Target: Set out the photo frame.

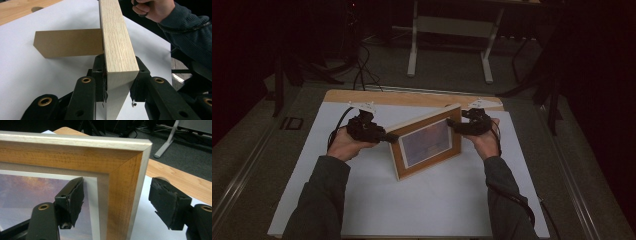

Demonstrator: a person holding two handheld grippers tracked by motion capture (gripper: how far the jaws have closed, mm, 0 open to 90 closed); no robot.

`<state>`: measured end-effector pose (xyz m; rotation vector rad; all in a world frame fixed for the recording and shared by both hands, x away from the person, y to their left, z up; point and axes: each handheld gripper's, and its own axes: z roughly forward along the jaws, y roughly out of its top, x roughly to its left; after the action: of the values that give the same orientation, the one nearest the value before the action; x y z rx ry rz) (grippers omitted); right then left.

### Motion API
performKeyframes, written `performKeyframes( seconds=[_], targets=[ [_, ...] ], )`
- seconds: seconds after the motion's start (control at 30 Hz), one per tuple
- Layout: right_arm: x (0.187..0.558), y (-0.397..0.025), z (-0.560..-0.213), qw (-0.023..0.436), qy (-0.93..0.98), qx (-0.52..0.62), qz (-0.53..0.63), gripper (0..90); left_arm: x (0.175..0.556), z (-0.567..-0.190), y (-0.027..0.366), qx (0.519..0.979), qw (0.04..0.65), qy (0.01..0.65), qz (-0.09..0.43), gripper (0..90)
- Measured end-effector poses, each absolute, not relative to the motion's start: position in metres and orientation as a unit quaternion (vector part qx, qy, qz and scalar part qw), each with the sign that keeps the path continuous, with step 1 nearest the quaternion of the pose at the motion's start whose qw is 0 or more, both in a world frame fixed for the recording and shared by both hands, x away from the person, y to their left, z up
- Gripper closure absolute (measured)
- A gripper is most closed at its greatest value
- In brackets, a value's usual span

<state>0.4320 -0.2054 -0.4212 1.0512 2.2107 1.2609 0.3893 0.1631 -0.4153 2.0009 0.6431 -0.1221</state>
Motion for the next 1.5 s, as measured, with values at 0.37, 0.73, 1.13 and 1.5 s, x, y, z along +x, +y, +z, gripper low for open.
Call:
performKeyframes(
  seconds=[0.37, 0.73, 1.13, 1.5],
  targets=[
    [0.441, -0.208, -0.427, 0.162, 0.786, 0.371, 0.466, 21.2, 0.369, -0.423, 0.154, 0.815, 0.475, 0.333, 0.003, 53.6],
    [0.445, -0.205, -0.428, 0.138, 0.787, 0.364, 0.478, 17.7, 0.347, -0.425, 0.159, 0.784, 0.483, 0.388, 0.038, 65.1],
    [0.443, -0.202, -0.427, 0.136, 0.793, 0.363, 0.470, 21.7, 0.356, -0.422, 0.151, 0.795, 0.461, 0.391, 0.062, 71.3],
    [0.434, -0.209, -0.426, 0.161, 0.785, 0.382, 0.461, 35.1, 0.381, -0.426, 0.159, 0.778, 0.479, 0.401, 0.056, 69.7]
  ],
)
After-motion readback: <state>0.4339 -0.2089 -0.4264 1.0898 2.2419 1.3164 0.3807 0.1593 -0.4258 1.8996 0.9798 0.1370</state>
